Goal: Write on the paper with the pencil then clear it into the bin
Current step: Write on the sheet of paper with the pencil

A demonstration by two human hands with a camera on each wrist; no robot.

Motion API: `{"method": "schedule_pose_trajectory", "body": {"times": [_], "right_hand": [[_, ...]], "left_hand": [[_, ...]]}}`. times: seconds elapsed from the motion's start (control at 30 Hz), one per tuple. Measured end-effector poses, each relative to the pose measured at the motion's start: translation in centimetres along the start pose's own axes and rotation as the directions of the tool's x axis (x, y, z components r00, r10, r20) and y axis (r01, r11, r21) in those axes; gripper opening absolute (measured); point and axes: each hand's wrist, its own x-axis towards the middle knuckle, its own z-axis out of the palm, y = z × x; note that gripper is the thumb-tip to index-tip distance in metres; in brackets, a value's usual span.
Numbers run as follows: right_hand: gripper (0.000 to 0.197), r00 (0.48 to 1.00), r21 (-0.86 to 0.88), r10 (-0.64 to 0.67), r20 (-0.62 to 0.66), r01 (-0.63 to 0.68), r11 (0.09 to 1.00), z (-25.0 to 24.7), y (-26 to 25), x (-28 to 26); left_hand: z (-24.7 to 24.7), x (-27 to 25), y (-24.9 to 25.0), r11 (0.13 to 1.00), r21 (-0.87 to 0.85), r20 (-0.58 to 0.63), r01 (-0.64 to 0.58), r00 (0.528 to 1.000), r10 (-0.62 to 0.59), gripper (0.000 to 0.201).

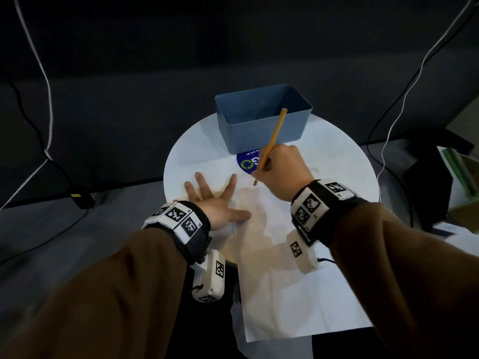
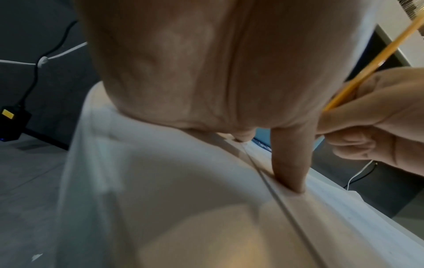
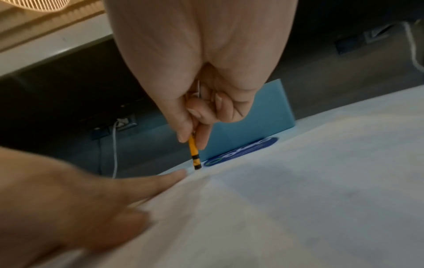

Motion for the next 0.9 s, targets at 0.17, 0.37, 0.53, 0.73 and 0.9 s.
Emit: {"method": "schedule_pose_trajectory", "body": {"times": [0.17, 0.37, 0.53, 0.73, 0.9], "right_hand": [[0.023, 1.0, -0.033, 0.024, 0.013, -0.023, 0.999, 0.9, 0.8, 0.0], [0.024, 0.991, -0.032, 0.123, -0.053, -0.125, 0.992, -1.1, 2.7, -0.2], [0.018, 1.0, -0.011, 0.029, 0.007, -0.029, 1.0, 1.1, 0.7, -0.8], [0.016, 0.979, -0.079, 0.19, -0.077, -0.196, 0.977, -2.7, 4.7, -0.9], [0.025, 0.996, 0.019, 0.075, -0.048, -0.074, 0.997, -1.0, 2.7, -1.1]], "left_hand": [[0.0, -0.4, 0.3, 1.0, 0.028, -0.007, -0.003, 1.0, 0.003, 0.097], [0.0, -0.2, 0.2, 1.0, -0.005, 0.002, -0.007, 1.0, 0.007, 0.098], [-0.3, -0.5, 0.4, 1.0, -0.005, 0.003, -0.009, 1.0, 0.009, 0.098], [0.1, -0.2, 0.1, 1.0, -0.021, 0.001, -0.015, 1.0, 0.015, 0.098], [-0.2, -0.4, 0.4, 1.0, -0.018, 0.001, -0.003, 1.0, 0.003, 0.096]]}}
